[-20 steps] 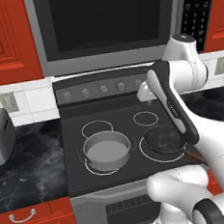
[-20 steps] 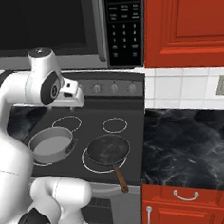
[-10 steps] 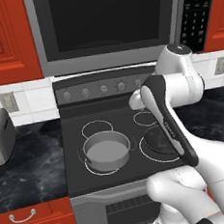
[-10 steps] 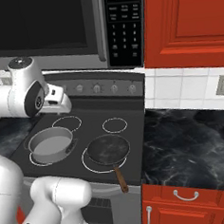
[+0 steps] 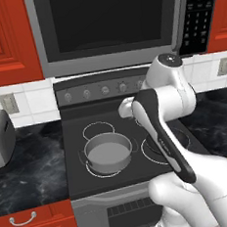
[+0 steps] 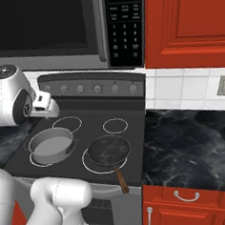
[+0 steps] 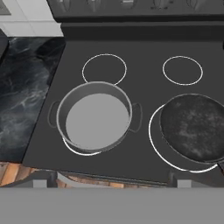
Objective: Move the pot and pan from the stove into the sink.
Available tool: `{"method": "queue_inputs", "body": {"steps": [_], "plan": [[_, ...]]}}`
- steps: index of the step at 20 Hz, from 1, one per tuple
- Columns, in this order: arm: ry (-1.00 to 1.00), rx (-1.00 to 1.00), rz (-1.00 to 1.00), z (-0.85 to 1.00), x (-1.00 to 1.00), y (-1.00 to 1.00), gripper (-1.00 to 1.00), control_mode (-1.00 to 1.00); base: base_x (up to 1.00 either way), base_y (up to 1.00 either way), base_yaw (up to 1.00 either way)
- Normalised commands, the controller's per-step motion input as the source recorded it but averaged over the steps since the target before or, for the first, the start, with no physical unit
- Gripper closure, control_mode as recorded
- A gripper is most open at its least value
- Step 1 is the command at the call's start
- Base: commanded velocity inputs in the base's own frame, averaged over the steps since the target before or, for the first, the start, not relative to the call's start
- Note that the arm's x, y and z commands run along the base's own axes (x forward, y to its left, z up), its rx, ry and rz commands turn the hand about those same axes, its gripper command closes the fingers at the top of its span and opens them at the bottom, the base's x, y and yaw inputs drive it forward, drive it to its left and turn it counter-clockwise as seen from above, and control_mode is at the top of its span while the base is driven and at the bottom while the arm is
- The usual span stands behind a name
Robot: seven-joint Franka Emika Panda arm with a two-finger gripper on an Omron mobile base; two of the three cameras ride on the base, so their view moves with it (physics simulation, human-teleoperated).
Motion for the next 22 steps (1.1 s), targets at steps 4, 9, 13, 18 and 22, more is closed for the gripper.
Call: {"method": "queue_inputs", "body": {"steps": [4, 9, 13, 18, 22], "plan": [[0.00, 0.00, 0.00, -0.02, 0.00, 0.00, -1.00, -1.00, 0.00, 0.00, 0.00], [0.00, 0.00, 0.00, -0.27, 0.00, 0.00, -1.00, -1.00, 0.00, 0.00, 0.00], [0.00, 0.00, 0.00, -0.39, 0.00, 0.00, -1.00, -1.00, 0.00, 0.00, 0.00], [0.01, 0.00, 0.00, -0.41, 0.00, 0.00, -1.00, -1.00, 0.00, 0.00, 0.00], [0.02, 0.00, -0.01, -0.39, 0.00, -0.02, -1.00, -1.00, 0.00, 0.00, 0.00]]}}
